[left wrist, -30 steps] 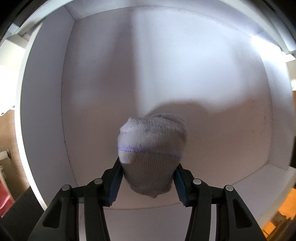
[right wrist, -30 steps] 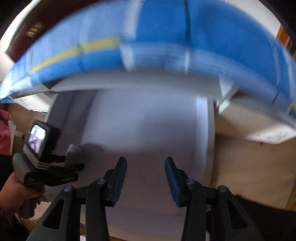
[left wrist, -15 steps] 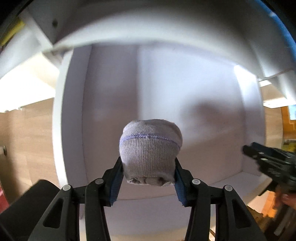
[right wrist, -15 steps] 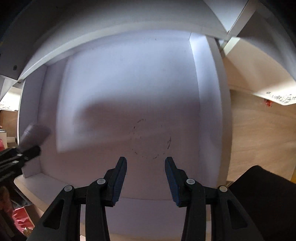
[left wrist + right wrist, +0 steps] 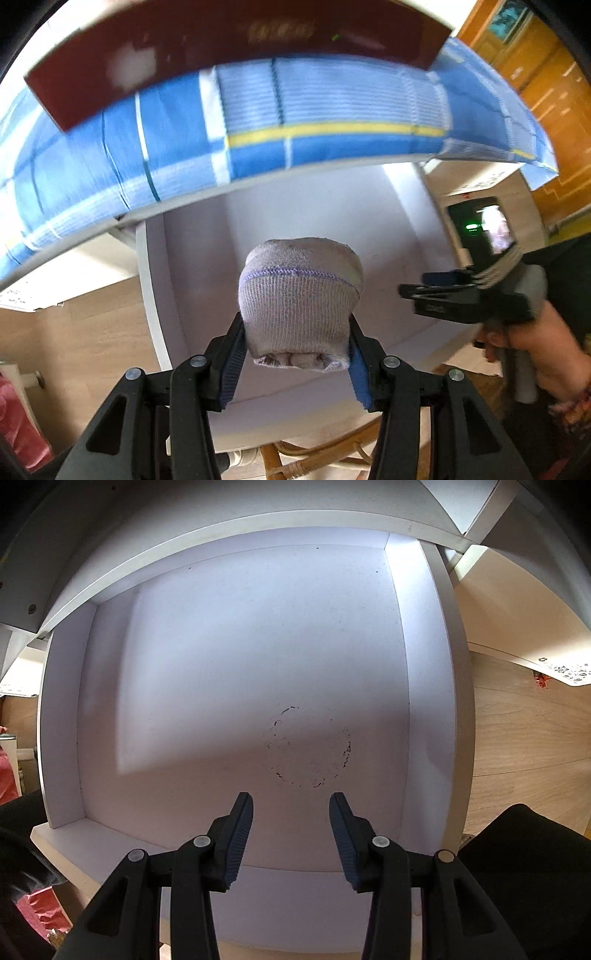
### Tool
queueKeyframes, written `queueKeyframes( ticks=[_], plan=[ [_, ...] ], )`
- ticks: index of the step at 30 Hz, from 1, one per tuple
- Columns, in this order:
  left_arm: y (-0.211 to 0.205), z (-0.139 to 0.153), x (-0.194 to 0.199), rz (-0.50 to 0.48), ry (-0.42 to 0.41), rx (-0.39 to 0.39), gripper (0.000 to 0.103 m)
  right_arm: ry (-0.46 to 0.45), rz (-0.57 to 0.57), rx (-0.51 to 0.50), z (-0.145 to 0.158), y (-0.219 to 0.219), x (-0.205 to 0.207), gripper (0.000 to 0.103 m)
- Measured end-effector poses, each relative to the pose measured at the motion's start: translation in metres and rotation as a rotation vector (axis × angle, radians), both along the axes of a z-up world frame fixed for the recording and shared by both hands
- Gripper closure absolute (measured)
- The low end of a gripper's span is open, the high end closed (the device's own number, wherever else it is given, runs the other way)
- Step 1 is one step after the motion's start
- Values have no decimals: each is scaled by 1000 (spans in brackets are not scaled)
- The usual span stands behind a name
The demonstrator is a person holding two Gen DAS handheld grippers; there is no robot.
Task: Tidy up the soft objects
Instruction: 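Carry the grey sock to the gold box with the left tool and release it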
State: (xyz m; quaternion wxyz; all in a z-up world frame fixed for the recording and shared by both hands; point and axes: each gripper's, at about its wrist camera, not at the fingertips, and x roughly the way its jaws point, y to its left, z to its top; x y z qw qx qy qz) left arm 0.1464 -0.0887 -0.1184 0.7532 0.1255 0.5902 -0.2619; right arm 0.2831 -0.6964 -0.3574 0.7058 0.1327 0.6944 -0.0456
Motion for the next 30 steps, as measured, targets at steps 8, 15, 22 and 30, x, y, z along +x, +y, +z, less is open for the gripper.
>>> queueKeyframes(
  ticks=[8,15,22,30],
  plan=[
    [-8,82,-7,-49,-84,-130,53,-5,-2,24,3,-6,0,60],
    [-24,148,22,3,-188,-234,53,-14,-5,59,9,-6,0,60],
    [-37,195,75,90,-273,-250,53,-21,-3,73,11,-6,0,60],
    [-48,190,156,213,-282,-172,53,-26,23,84,8,4,7,60]
  ],
)
